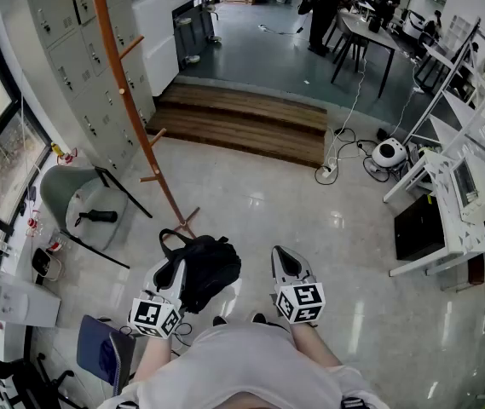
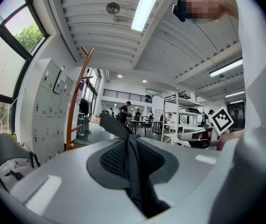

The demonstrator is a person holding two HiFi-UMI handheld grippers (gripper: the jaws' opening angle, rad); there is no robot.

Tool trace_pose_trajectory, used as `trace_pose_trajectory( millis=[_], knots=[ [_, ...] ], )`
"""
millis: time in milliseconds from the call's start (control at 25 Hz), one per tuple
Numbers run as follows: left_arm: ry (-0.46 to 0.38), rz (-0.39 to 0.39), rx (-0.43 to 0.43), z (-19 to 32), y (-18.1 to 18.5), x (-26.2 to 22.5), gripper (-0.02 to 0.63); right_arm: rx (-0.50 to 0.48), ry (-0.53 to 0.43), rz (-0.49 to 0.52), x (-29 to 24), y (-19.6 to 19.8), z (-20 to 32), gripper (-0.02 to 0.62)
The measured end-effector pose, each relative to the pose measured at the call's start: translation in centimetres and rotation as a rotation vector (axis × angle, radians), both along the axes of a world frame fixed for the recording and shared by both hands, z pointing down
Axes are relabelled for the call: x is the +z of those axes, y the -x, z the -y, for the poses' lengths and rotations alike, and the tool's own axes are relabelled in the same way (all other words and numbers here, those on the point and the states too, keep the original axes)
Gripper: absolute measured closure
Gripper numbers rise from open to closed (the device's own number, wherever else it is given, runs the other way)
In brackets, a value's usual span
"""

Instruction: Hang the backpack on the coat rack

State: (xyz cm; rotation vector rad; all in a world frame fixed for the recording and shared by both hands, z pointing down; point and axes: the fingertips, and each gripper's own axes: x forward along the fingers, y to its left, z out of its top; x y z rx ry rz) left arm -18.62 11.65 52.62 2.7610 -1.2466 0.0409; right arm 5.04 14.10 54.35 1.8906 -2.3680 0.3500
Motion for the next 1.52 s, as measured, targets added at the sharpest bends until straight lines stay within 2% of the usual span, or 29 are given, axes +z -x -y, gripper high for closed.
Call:
trace_pose_trajectory(
  millis=[520,720,880,1520],
  knots=[
    [-0.018,0.010,0.004,-0.5,-3.5,-0.6,0.546,-0.014,-0.015,0.011,-0.7,-2.5,-0.3,0.588],
    [-0.027,0.018,-0.006,-0.3,-4.5,-0.9,0.546,-0.031,-0.064,0.015,-1.7,-3.2,0.0,0.587],
    [-0.037,0.021,-0.025,0.0,-5.2,-1.1,0.546,-0.038,-0.095,-0.007,-2.3,-3.9,0.3,0.586],
    [-0.051,0.031,-0.139,1.0,-8.1,-2.4,0.546,-0.111,-0.122,0.030,-2.8,-8.0,1.7,0.586]
  ],
)
